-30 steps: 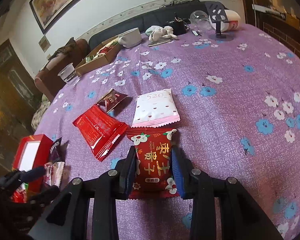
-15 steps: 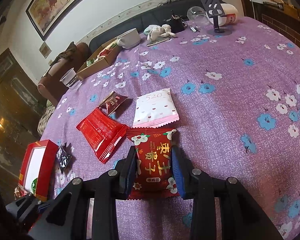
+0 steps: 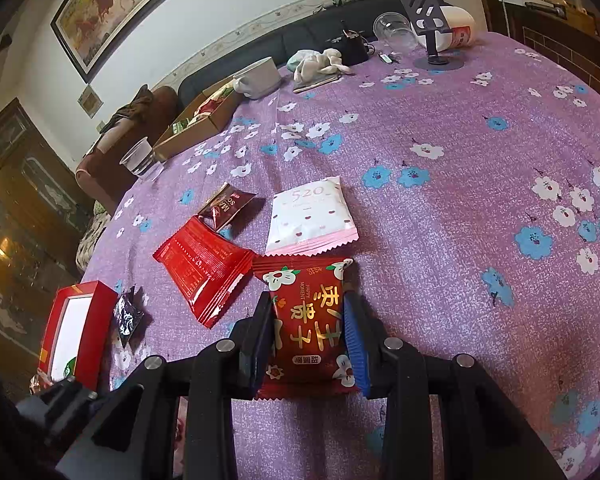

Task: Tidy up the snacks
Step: 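Grasp the red printed packet with the right tool while the left grasps the pink bear packet, then carry both packets over the white tray and open both tools to release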

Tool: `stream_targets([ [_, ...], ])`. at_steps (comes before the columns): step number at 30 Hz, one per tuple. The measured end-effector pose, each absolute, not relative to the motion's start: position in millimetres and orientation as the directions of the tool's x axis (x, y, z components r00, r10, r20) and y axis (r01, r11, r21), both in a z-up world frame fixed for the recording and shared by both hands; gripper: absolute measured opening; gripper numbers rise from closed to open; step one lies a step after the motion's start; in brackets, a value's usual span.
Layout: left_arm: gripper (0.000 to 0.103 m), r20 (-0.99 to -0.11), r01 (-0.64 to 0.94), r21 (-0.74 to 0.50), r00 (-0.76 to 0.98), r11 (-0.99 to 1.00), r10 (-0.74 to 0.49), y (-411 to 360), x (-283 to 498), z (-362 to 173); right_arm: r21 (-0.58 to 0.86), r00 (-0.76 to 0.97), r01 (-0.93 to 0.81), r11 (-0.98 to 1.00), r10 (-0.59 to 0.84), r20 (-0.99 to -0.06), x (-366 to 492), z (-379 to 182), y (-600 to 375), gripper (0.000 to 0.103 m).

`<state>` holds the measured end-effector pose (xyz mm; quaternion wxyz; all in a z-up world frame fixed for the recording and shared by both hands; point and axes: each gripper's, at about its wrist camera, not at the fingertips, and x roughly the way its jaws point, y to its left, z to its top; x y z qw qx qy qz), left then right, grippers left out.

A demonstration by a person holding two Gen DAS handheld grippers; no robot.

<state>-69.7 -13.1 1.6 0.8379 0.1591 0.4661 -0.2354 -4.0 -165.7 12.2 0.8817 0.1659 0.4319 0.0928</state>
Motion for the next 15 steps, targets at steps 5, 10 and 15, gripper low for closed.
stream_targets([
  [5,0.05,-0.841,0.512,0.013,0.47,0.859,-0.267,-10.8,-67.2,2.3,0.359,0.612,-0.024,0.933,0.297,-0.733,-4.3,12.5,-164.8,0.034],
  [10,0.04,-0.816,0.489,0.005,0.507,0.873,-0.279,-10.6,-73.4,7.8,0.343,0.617,-0.034,0.939,0.289,-0.732,-5.4,13.5,-161.6,0.033],
  [15,0.039,-0.786,0.438,-0.025,0.547,0.899,-0.288,2.8,-79.2,17.0,0.387,0.62,-0.035,0.921,0.324,-0.715,-5.2,13.8,-166.1,0.033],
])
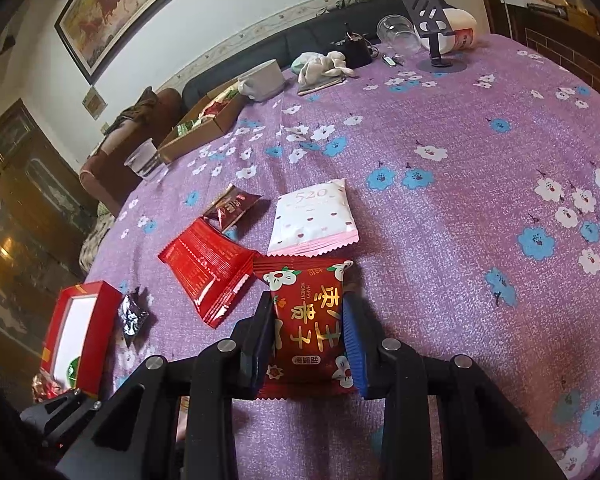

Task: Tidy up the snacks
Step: 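Carry both packets over the white tray and open both tools to release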

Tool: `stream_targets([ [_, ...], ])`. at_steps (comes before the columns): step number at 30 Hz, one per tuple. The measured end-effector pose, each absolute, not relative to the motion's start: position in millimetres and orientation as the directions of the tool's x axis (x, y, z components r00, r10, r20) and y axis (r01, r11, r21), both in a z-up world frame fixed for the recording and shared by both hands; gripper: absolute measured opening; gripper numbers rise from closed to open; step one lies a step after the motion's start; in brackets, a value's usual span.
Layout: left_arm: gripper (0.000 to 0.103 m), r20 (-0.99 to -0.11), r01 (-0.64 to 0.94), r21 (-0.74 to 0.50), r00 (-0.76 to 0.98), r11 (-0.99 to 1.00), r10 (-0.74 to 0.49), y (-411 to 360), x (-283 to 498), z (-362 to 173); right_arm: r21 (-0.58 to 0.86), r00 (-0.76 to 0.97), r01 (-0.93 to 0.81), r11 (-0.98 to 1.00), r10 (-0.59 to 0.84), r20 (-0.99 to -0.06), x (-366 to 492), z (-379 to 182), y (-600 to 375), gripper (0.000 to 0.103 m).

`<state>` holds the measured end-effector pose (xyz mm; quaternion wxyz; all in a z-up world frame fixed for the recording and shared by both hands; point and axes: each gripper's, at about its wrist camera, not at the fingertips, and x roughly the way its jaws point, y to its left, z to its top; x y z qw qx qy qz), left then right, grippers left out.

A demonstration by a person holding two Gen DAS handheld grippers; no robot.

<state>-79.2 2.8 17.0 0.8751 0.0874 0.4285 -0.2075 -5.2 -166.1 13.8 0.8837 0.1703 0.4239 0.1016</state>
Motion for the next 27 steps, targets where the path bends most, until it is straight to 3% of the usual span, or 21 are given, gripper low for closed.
stream_targets([
  [11,0.04,-0.71,0.342,-0.039,0.651,0.939,-0.267,50.5,-125.2,51.6,0.375,0.712,-0.127,0.918,0.348,-0.61,-18.3,37.1,-155.9,0.033],
  [17,0.04,-0.639,0.242,0.029,0.751,0.97,-0.168,88.0,-156.8,70.0,0.359,0.72,-0.176,0.916,0.369,-0.588,-26.7,43.7,-141.7,0.033],
  [27,0.04,-0.604,-0.025,-0.002,0.797,1.0,0.019,193.2,-162.1,78.6,0.389,0.649,-0.364,0.846,0.53,-0.546,-64.1,59.3,-58.0,0.033],
])
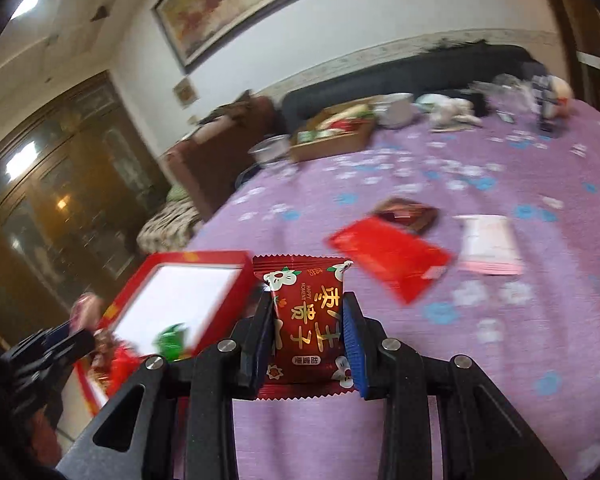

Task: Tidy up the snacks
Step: 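Carry both packets over the white tray and open both tools to release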

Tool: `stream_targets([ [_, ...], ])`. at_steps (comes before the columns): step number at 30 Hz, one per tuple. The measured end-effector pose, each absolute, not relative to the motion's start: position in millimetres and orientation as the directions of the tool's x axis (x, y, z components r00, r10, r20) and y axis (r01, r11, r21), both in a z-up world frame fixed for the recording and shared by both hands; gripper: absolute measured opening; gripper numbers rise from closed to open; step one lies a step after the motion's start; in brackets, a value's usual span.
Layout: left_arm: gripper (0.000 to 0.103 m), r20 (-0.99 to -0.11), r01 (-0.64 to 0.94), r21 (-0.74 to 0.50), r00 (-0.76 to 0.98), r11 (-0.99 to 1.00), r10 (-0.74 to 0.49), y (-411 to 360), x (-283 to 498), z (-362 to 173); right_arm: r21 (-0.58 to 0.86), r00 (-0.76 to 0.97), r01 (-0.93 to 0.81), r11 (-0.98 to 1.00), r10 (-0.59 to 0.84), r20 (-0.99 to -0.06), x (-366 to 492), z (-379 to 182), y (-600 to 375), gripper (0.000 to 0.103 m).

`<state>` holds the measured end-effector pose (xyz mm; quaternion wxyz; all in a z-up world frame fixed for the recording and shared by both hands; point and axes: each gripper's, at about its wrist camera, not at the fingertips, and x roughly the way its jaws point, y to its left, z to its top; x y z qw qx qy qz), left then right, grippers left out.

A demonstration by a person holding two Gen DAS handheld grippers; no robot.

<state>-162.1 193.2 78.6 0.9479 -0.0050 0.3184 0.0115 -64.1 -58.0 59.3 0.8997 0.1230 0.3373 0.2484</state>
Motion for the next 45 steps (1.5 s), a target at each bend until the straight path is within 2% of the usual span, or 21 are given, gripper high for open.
stream_targets([
  [7,0.04,-0.603,-0.083,-0.019,0.796,0.996,0.054,223.1,-167.5,68.3,0.37,0.566,-0.496,0.786,0.615,-0.548,-84.8,69.4,19.3,0.033],
  [15,0.04,-0.619,-0.112,-0.035,0.783,0.993,0.067,241.6,-167.1,59.2,0.336,0.489,-0.576,0.745,0.643,-0.59,-100.1,60.1,80.3,0.033],
  [21,0.059,-0.624,-0.166,-0.003,0.771,0.986,0.128,248.5,-165.7,52.8,0.324,0.465,-0.604,0.729,0.652,-0.599,-108.4,53.8,110.9,0.037],
  [23,0.07,-0.612,-0.194,0.015,0.774,0.981,0.162,251.3,-167.9,53.7,0.347,0.471,-0.596,0.724,0.665,-0.579,-108.8,56.3,108.2,0.054],
  [25,0.07,-0.59,-0.209,0.035,0.785,0.977,0.189,252.0,-170.3,56.3,0.361,0.503,-0.58,0.73,0.67,-0.546,-108.7,60.3,97.6,0.059],
  [28,0.075,-0.558,-0.221,0.091,0.796,0.971,0.233,245.4,-172.7,60.7,0.371,0.539,-0.544,0.753,0.652,-0.533,-103.0,61.9,80.4,0.06],
  [35,0.075,-0.524,-0.216,0.15,0.81,0.965,0.263,229.8,-177.4,68.9,0.421,0.589,-0.43,0.799,0.602,-0.539,-82.6,55.6,30.7,0.063],
  [45,0.075,-0.53,-0.199,0.178,0.806,0.964,0.265,212.0,-172.9,73.3,0.479,0.654,-0.328,0.814,0.561,-0.507,-70.7,53.3,-27.5,0.065],
])
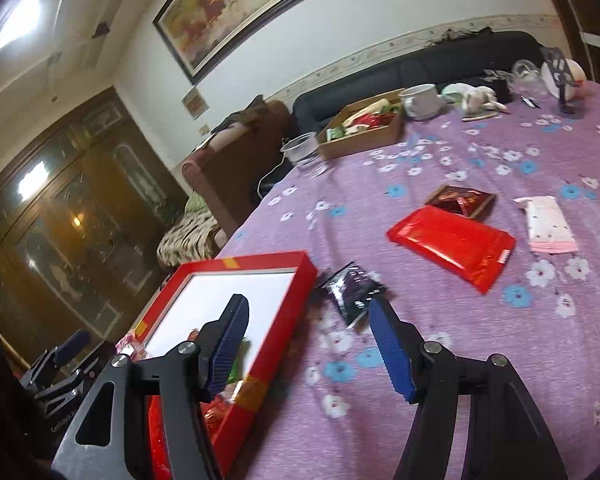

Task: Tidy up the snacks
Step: 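Carry both packets over the white tray and open both tools to release, then grasp the long red packet with the right tool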

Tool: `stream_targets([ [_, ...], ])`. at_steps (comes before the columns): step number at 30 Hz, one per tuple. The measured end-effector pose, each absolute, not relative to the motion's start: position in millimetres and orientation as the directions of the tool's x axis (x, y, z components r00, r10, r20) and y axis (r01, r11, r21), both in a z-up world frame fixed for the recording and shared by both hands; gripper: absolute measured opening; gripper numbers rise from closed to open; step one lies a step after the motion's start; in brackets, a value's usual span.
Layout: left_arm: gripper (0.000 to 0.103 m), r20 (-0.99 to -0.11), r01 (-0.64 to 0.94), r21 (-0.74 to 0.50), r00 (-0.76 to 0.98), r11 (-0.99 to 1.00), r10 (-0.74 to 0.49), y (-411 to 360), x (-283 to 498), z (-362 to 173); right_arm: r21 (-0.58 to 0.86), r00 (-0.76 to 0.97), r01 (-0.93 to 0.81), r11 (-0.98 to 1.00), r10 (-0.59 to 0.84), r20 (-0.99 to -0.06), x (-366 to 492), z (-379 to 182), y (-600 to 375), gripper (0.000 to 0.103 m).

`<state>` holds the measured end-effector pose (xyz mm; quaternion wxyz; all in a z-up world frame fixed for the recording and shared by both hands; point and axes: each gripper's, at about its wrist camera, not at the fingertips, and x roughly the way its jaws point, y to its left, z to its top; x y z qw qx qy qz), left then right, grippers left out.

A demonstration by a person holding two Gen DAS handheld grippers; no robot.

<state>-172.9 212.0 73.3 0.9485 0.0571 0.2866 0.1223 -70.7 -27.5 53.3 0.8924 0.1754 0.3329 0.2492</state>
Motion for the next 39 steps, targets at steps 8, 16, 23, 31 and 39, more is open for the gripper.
stream_targets([
  [8,0.075,-0.537,-0.184,0.205,0.8,0.961,0.268,198.5,-167.2,72.3,0.502,0.648,-0.307,0.809,0.564,-0.512,-66.2,42.4,-37.2,0.065],
  [16,0.075,-0.543,-0.163,0.234,0.796,0.958,0.268,183.4,-159.6,70.2,0.522,0.63,-0.287,0.803,0.569,-0.529,-61.0,36.7,-39.5,0.067],
  [23,0.075,-0.545,-0.152,0.24,0.796,0.959,0.263,177.9,-157.1,70.2,0.506,0.637,-0.303,0.808,0.566,-0.523,-63.4,39.1,-36.9,0.067],
  [31,0.075,-0.548,-0.148,0.241,0.795,0.959,0.261,177.1,-156.4,69.0,0.508,0.634,-0.302,0.806,0.568,-0.525,-62.6,38.5,-36.8,0.067],
  [39,0.075,-0.557,-0.146,0.238,0.789,0.96,0.258,177.6,-154.2,65.1,0.508,0.631,-0.3,0.807,0.568,-0.529,-61.0,37.8,-36.4,0.067],
])
